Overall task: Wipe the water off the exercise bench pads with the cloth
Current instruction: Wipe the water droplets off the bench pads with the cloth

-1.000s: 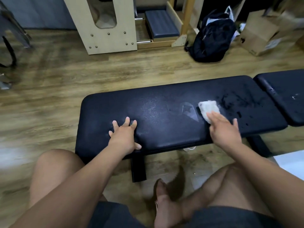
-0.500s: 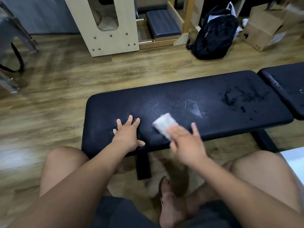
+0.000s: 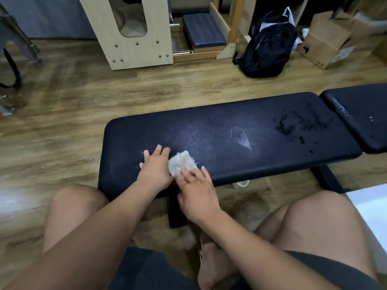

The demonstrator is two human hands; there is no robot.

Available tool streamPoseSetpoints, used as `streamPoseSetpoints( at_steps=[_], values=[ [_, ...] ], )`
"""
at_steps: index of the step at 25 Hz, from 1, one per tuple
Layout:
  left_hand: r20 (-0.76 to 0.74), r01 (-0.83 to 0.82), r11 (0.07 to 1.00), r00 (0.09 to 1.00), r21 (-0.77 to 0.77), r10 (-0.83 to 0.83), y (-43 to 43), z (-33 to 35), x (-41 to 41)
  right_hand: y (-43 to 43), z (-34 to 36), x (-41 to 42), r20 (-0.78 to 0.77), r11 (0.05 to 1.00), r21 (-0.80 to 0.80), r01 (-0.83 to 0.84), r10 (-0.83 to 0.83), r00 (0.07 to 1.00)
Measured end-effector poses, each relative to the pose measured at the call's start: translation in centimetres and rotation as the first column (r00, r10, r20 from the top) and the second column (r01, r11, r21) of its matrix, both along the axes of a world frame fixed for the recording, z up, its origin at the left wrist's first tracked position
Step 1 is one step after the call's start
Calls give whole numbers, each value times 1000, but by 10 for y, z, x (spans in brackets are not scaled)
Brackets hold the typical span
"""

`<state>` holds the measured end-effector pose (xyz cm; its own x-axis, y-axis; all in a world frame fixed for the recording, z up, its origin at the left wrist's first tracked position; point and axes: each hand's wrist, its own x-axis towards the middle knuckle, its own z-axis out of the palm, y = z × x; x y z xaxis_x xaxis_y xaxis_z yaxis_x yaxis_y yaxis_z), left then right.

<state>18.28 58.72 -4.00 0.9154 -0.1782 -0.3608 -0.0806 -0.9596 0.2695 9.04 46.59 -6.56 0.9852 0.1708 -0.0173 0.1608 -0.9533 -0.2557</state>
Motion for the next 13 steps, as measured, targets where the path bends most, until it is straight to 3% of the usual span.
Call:
streamPoseSetpoints(
  at_steps=[1, 3, 5, 7, 8, 11, 13],
  values=[
    [43, -17, 999, 999, -49, 19, 5, -2, -5, -8, 0, 4, 38, 998, -25, -65, 66, 997],
    [77, -76, 990, 993, -122, 86, 14, -6, -16, -58, 4, 10, 44, 996, -86, -14, 18, 999],
    [52, -87, 989, 994, -118, 94, 17, -8, -19, -127, 5, 10, -41, 966, -121, 228, -234, 971],
    [53, -46, 997, 997, -59, 49, 12, -10, -16, -184, 14, 3, -51, 857, -108, 504, -511, 858],
    [63, -25, 999, 998, -31, 27, 10, -10, -14, -192, 19, 1, -30, 816, -101, 569, -575, 818],
    [75, -2, 1000, 997, -5, 2, 11, -8, -12, -127, 18, 10, 24, 837, -87, 540, -541, 841],
    [67, 20, 1000, 998, 15, -21, 10, -6, -12, -52, 7, 13, 33, 937, -55, 345, -344, 938]
  ],
)
